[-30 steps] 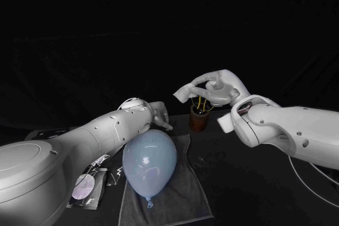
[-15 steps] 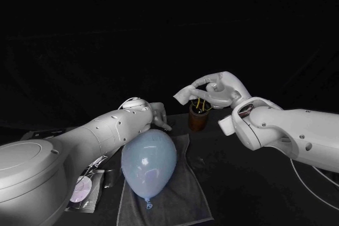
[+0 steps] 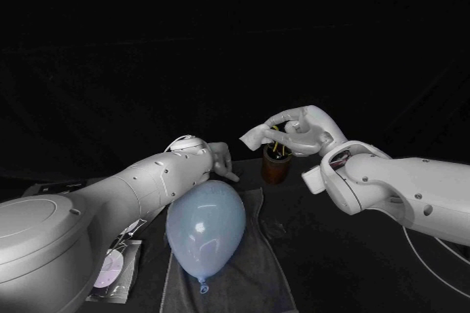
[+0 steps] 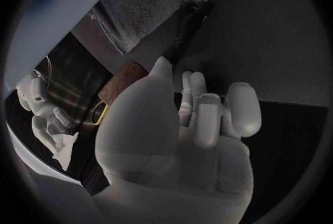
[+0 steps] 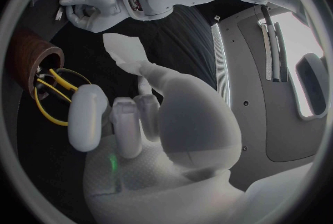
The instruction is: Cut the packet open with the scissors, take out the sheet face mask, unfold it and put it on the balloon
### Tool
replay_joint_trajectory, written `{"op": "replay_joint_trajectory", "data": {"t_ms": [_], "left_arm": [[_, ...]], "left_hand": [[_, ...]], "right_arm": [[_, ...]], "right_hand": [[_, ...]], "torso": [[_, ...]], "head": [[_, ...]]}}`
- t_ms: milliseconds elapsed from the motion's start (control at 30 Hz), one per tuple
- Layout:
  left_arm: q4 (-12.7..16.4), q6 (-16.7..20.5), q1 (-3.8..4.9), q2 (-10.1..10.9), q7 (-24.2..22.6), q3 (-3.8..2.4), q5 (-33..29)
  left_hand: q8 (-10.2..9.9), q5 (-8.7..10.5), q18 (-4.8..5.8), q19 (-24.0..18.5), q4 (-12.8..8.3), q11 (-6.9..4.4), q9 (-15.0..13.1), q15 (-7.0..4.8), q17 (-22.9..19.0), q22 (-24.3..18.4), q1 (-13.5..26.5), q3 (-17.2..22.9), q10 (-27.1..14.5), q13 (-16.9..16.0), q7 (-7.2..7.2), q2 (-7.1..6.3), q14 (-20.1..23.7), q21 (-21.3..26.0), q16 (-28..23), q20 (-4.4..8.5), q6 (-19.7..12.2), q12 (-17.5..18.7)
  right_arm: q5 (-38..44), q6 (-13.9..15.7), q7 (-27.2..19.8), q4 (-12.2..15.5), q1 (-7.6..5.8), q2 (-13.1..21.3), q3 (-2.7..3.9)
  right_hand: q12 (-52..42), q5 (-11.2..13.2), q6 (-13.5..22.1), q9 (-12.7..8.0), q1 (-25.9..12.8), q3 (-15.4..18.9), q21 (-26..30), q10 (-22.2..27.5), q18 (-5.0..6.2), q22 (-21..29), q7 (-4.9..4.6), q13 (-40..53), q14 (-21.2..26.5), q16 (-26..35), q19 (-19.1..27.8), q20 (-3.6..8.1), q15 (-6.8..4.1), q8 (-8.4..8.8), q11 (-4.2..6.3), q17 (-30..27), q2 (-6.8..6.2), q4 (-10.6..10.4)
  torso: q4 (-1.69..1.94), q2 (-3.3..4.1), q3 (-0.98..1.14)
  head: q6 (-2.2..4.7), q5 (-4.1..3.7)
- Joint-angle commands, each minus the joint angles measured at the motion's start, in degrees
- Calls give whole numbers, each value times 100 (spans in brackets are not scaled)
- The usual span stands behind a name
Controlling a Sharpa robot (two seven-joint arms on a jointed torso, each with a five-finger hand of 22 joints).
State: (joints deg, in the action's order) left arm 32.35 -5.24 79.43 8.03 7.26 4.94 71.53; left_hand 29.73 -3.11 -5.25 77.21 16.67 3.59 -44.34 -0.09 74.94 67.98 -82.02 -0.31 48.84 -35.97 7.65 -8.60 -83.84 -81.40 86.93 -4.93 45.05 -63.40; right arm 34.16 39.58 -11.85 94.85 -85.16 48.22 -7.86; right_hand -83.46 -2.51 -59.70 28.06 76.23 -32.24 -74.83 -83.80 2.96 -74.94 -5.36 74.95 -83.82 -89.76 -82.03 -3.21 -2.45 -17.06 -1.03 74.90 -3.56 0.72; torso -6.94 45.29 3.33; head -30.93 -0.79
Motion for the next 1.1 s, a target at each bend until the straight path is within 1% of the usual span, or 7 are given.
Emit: {"op": "replay_joint_trajectory", "data": {"t_ms": [33, 300, 467, 600, 700, 800, 1100], "left_arm": [[-7, -428, -115, -28, 179, 63, 110], [-26, -521, -115, -46, 163, 80, 120], [-25, -524, -116, -47, 81, 87, 116], [-15, -493, -117, -45, -2, 98, 70], [6, -414, -117, -35, -64, 103, -37], [27, -295, -117, -17, -118, 104, -182], [173, -16, -75, 140, -221, 91, -874]], "left_hand": [[35, 36, 104, 45, -49, -32, 2411, -47, 537, 29, -131, 37, 12, 11, -21, 108, -387, -28, 36, -7, 73, -23], [91, 32, 124, 108, -189, -167, 2394, -157, 354, 160, -865, 598, 68, 119, -159, 506, -353, -87, -5, 66, 379, 127], [99, 30, 132, 121, -259, -245, 2419, -238, 245, 206, -1212, 1099, 121, 252, -222, 598, -338, -109, -30, 145, 690, 315], [106, 33, 146, 146, -319, -255, 2414, -251, 135, 283, -1226, 1719, 262, 400, -202, 455, -325, -145, -52, 181, 904, 487], [79, 57, 148, 143, -463, -249, 2378, -243, 53, 324, -931, 2688, 405, 513, -172, 122, -316, -168, -58, 180, 932, 590], [98, 39, 151, 147, -645, -228, 2327, -257, 13, 352, -639, 3268, 449, 524, -188, -53, -310, -181, -56, 176, 946, 574], [165, 38, 151, 142, -1168, -256, 2185, -261, -138, 377, -25, 4215, 487, 507, -216, -224, -288, -194, -68, 183, 952, 489]], "right_arm": [[76, 30, -16, 17, -14, -3, 7], [77, 61, -28, 29, -27, 5, 7], [76, 72, -32, 32, -30, 11, 7], [76, 71, -34, 28, -31, 11, 7], [76, 70, -34, 22, -31, 14, 7], [76, 70, -33, 15, -31, 19, 7], [72, 70, -30, -25, -31, 40, 7]], "right_hand": [[-15, -29, -46, 10, -10, -1, -36, -257, 62, -518, 10, 1064, -618, -24, 0, -9, -39, -14, 24, 1510, 41, 44], [-15, -29, -46, 10, -10, -1, -36, -257, 62, -518, 10, 1064, -618, -24, 0, -9, -39, -14, 24, 1510, 41, 44], [-15, -29, -46, 10, -10, -1, -36, -257, 62, -518, 10, 1064, -618, -24, 0, -9, -39, -14, 24, 1510, 41, 44], [-27, -28, -41, 17, -18, -2, -40, -264, 61, -522, 11, 1072, -618, -24, -3, -9, -38, -29, 24, 1510, 39, 54], [-27, -28, -41, 17, -18, -2, -40, -264, 61, -522, 11, 1072, -618, -24, -3, -9, -38, -29, 24, 1510, 39, 54], [-27, -28, -41, 17, -18, -2, -40, -264, 61, -522, 11, 1072, -618, -24, -3, -9, -38, -29, 24, 1510, 39, 54], [-27, -28, -41, 17, -18, -2, -40, -264, 61, -522, 11, 1072, -618, -24, -3, -9, -38, -29, 24, 1510, 39, 54]], "torso": [[-13, 58, 9], [18, 114, 8], [21, 152, 11], [23, 168, 14], [29, 170, 12], [36, 157, 10], [83, 106, 10]], "head": [[27, 1], [38, -30], [62, -29], [83, -22], [87, -25], [79, -23], [84, -69]]}}
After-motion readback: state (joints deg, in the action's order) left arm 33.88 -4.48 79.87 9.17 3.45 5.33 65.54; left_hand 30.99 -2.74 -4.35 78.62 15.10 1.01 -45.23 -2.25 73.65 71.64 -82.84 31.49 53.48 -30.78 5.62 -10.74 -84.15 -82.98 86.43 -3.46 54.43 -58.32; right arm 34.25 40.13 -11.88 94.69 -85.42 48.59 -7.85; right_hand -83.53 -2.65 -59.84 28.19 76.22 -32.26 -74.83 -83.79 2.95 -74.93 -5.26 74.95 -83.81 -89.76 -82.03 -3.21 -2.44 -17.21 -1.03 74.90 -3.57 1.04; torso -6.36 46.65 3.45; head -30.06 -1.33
